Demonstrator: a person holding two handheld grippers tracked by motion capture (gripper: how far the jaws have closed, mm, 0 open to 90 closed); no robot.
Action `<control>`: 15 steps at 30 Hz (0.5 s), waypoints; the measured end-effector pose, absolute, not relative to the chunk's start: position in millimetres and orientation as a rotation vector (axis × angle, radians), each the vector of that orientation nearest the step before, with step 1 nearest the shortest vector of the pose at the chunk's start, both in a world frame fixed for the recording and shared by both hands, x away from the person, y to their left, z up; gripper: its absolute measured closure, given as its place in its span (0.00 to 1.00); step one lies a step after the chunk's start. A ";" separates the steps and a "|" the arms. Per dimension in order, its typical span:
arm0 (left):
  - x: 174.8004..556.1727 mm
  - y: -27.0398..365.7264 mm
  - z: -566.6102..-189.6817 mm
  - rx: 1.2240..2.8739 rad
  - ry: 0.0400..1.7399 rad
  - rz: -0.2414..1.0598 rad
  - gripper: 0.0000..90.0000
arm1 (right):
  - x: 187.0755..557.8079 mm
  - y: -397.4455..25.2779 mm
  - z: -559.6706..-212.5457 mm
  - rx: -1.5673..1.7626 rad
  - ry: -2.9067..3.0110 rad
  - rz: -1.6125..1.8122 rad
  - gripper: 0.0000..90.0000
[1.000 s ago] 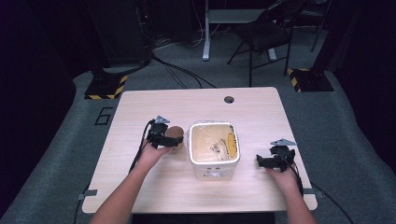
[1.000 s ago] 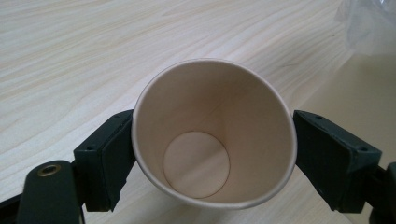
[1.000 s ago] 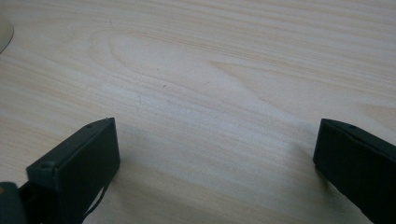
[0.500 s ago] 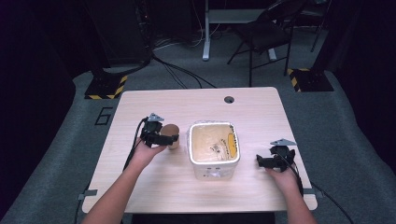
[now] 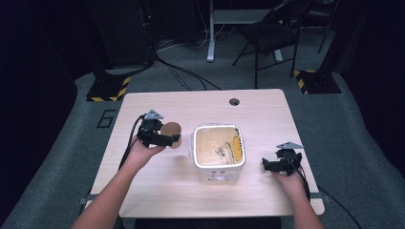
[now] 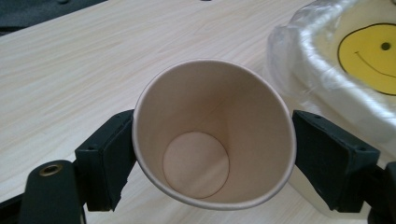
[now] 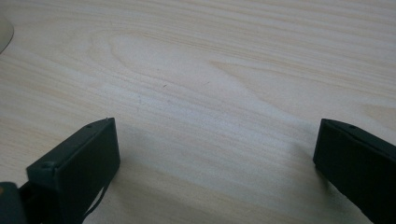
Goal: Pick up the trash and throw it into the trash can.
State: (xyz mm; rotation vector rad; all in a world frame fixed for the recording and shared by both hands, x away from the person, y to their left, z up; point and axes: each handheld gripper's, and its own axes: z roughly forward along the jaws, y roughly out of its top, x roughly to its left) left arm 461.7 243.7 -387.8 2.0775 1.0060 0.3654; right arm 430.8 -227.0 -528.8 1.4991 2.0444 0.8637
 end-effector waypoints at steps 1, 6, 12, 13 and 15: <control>461.0 243.2 -385.7 2.080 1.002 0.361 0.20 | 430.8 -227.0 -528.8 1.499 2.044 0.864 0.00; 457.7 240.4 -375.6 2.083 0.977 0.357 0.20 | 430.8 -227.0 -528.8 1.499 2.044 0.864 0.00; 454.2 234.8 -360.8 2.088 0.943 0.352 0.20 | 430.8 -227.0 -528.8 1.499 2.044 0.864 0.00; 453.4 233.7 -358.2 2.086 0.937 0.354 0.20 | 430.8 -227.0 -528.8 1.499 2.044 0.864 0.00; 451.6 231.3 -351.9 2.086 0.923 0.353 0.20 | 430.8 -227.0 -528.8 1.499 2.044 0.864 0.00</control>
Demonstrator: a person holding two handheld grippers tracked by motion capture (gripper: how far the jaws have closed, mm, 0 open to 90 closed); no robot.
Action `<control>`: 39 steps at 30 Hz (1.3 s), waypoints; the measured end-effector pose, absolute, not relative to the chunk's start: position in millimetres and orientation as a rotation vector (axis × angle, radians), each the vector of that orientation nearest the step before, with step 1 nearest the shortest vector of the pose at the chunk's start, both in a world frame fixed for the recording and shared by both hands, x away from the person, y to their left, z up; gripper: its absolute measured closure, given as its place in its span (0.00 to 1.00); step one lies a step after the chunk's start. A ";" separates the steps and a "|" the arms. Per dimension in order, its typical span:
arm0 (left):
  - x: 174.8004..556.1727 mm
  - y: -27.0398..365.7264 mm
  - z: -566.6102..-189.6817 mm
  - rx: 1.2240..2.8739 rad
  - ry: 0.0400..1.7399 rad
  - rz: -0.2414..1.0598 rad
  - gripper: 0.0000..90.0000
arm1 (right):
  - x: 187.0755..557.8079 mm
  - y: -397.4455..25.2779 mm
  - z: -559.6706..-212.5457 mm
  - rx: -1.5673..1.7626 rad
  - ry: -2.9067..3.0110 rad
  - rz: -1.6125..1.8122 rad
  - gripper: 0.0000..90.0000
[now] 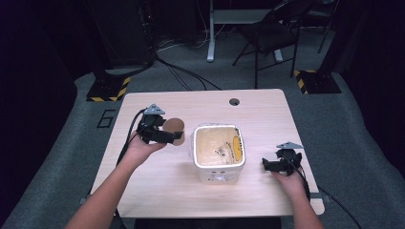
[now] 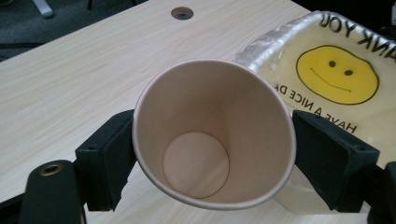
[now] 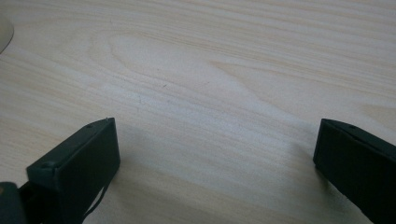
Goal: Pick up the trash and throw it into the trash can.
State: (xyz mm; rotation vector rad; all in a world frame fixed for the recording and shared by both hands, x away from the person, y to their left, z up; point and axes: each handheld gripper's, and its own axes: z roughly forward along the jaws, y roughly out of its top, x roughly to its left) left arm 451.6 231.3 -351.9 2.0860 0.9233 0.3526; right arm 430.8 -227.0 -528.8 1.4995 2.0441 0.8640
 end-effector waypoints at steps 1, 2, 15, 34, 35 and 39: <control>450.9 230.5 -349.8 2.084 0.919 0.351 0.20 | 430.8 -227.0 -528.8 1.499 2.044 0.864 0.00; 449.8 229.0 -346.2 2.079 0.915 0.346 0.20 | 430.8 -227.0 -528.8 1.499 2.044 0.864 0.00; 440.5 211.3 -311.1 2.081 0.814 0.346 0.20 | 430.8 -227.0 -528.8 1.499 2.044 0.864 0.00; 436.8 172.9 -313.9 2.114 0.704 0.268 0.20 | 430.8 -227.0 -528.8 1.499 2.044 0.864 0.00; 436.7 170.9 -315.6 2.111 0.703 0.264 0.20 | 430.8 -227.0 -528.8 1.499 2.044 0.864 0.00; 436.3 163.2 -321.0 2.125 0.684 0.252 0.20 | 430.8 -227.0 -528.8 1.499 2.044 0.864 0.00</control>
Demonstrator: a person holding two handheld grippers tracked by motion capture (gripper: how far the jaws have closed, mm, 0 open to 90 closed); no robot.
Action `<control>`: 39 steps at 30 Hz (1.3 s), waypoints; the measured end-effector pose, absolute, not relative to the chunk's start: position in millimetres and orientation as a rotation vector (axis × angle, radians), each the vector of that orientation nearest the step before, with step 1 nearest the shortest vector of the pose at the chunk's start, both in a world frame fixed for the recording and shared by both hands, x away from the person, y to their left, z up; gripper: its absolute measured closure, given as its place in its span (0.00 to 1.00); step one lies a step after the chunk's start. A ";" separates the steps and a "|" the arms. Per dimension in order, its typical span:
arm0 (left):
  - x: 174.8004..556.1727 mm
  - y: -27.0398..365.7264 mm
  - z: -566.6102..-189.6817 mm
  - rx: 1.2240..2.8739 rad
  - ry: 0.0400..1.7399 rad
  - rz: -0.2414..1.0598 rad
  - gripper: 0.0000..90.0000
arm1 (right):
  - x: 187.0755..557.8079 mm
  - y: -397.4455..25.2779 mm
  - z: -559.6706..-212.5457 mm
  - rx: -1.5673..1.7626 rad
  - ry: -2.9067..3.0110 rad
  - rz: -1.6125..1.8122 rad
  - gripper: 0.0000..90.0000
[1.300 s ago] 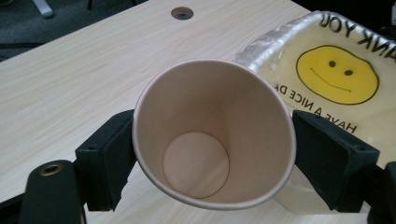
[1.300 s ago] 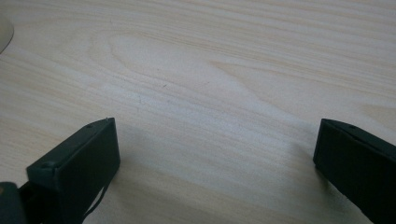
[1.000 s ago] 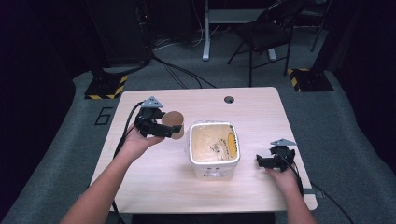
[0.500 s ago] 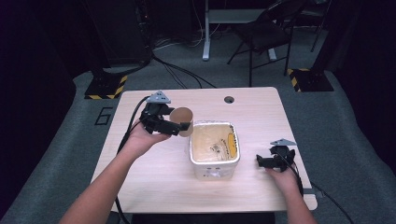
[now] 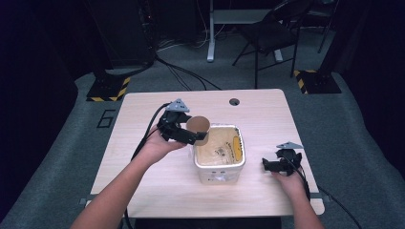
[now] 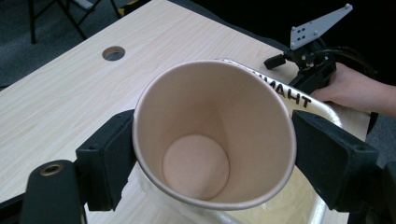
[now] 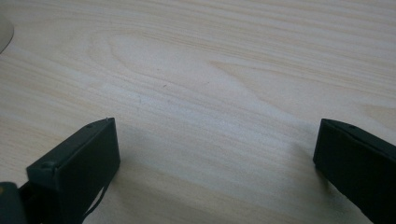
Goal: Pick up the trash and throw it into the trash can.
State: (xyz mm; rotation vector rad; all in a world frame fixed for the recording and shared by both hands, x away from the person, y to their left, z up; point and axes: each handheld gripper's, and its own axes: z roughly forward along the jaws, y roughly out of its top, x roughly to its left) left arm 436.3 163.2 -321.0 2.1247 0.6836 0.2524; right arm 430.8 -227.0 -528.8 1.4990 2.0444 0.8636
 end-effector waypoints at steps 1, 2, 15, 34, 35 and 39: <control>436.3 161.5 -322.4 2.127 0.679 0.246 0.20 | 430.8 -227.0 -528.8 1.499 2.045 0.864 0.00; 435.8 159.5 -323.9 2.125 0.678 0.244 0.20 | 430.8 -227.0 -528.8 1.499 2.044 0.864 0.00; 433.4 149.4 -326.3 2.125 0.643 0.251 0.21 | 430.8 -227.0 -528.8 1.499 2.044 0.864 0.00; 432.2 120.8 -351.1 2.174 0.601 0.191 0.20 | 430.8 -227.0 -528.8 1.499 2.045 0.864 0.00; 432.8 119.8 -353.7 2.183 0.599 0.191 0.20 | 430.8 -227.0 -528.8 1.499 2.044 0.864 0.00; 434.5 116.5 -364.1 2.197 0.606 0.169 0.20 | 430.8 -227.0 -528.8 1.499 2.044 0.864 0.00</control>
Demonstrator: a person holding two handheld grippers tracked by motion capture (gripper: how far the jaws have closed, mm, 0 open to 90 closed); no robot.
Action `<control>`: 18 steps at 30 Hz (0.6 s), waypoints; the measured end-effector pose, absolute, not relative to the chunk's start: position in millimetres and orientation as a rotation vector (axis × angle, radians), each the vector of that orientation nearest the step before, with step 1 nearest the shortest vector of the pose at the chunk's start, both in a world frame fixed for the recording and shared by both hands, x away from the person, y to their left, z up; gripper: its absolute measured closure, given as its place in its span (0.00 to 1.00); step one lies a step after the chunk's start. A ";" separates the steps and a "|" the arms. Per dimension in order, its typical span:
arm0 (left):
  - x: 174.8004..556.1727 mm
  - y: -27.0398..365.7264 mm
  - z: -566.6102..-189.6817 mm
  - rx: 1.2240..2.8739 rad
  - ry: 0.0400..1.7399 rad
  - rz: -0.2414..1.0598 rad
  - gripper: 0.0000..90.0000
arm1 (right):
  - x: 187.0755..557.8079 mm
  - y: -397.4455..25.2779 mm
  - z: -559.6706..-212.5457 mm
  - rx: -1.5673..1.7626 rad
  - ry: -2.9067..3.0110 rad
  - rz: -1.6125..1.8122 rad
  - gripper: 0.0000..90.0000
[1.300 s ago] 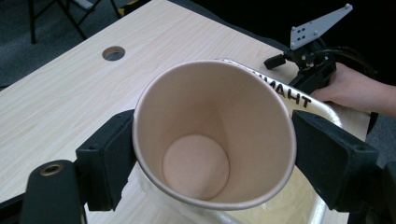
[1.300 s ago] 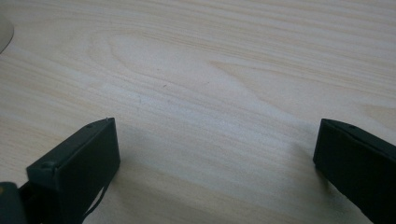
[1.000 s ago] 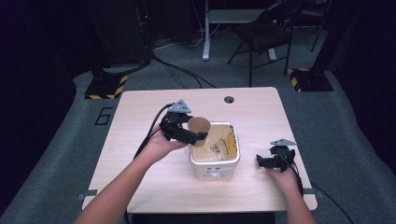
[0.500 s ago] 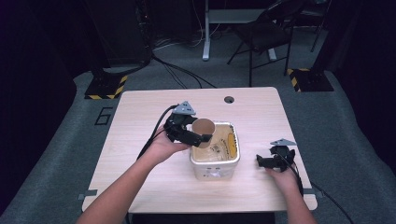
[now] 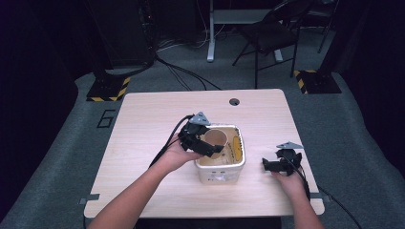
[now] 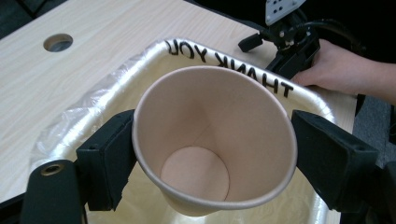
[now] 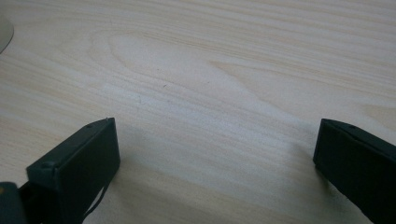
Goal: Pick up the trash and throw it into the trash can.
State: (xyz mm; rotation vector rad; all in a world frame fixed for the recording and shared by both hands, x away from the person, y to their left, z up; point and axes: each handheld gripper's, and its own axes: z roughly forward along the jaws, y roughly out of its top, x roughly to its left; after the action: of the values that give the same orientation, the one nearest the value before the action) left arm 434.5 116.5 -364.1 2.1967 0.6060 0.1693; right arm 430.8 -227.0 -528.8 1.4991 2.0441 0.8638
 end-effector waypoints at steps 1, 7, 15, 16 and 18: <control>434.5 115.8 -365.7 2.198 0.609 0.167 0.20 | 430.8 -227.0 -528.8 1.499 2.044 0.864 0.00; 434.0 110.3 -375.7 2.227 0.605 0.158 0.20 | 430.8 -227.0 -528.8 1.499 2.044 0.864 0.00; 432.1 105.8 -380.2 2.243 0.590 0.153 0.18 | 430.8 -227.0 -528.8 1.499 2.044 0.864 0.00; 431.9 105.8 -380.2 2.245 0.584 0.149 0.18 | 430.8 -227.0 -528.8 1.499 2.044 0.864 0.00; 431.1 106.2 -380.1 2.239 0.584 0.154 0.18 | 430.8 -227.0 -528.8 1.499 2.044 0.864 0.00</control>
State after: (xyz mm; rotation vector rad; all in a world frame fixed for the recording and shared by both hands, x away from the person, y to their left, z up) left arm 431.1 106.2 -380.1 2.2385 0.5836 0.1539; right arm 430.8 -227.0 -528.8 1.4990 2.0442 0.8638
